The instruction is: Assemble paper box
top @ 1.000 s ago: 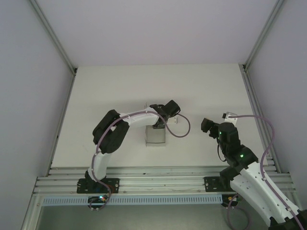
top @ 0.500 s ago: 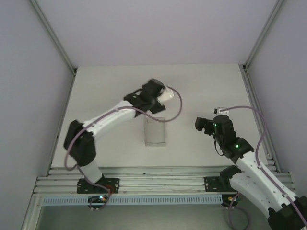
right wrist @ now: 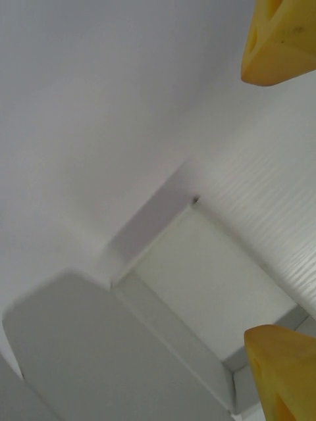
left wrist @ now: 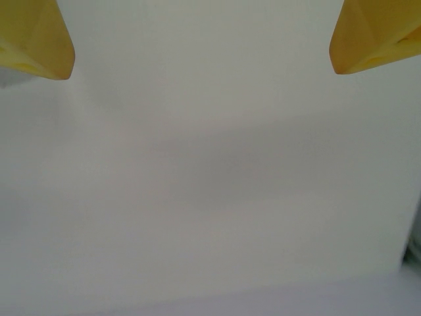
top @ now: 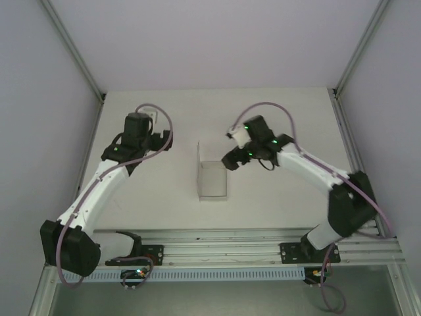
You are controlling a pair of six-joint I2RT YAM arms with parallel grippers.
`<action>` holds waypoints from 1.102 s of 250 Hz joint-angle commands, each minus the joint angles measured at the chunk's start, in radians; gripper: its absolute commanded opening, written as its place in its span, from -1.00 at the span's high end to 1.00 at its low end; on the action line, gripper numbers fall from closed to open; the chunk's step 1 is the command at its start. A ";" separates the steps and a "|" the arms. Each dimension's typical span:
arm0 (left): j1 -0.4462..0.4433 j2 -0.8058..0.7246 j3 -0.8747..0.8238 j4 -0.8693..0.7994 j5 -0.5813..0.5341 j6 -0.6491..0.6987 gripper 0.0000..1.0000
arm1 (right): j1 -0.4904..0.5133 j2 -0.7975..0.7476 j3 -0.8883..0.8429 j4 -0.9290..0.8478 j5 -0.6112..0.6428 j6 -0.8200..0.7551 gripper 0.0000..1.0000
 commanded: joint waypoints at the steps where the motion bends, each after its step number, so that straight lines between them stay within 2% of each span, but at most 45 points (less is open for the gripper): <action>1: 0.042 -0.057 -0.080 -0.028 0.065 -0.125 -1.00 | 0.016 0.147 0.123 -0.115 -0.123 -0.178 -0.81; 48: 0.089 -0.102 -0.193 -0.027 0.069 -0.178 -1.00 | 0.028 0.344 0.250 -0.058 -0.214 -0.183 -0.68; 72: 0.109 -0.119 -0.239 -0.010 0.059 -0.197 -1.00 | 0.036 0.416 0.296 -0.050 -0.211 -0.151 -0.31; 104: 0.134 -0.131 -0.271 0.007 0.078 -0.209 -1.00 | 0.038 0.474 0.335 -0.061 -0.182 -0.112 -0.21; 169: 0.138 -0.165 -0.306 0.028 0.064 -0.212 -1.00 | 0.045 0.477 0.296 -0.024 -0.142 -0.048 0.19; 249: 0.140 -0.174 -0.327 0.046 0.085 -0.215 -1.00 | 0.049 0.443 0.233 0.013 -0.068 0.006 0.33; 276: 0.139 -0.176 -0.328 0.049 0.088 -0.222 -1.00 | 0.054 0.420 0.212 0.043 0.001 0.059 0.48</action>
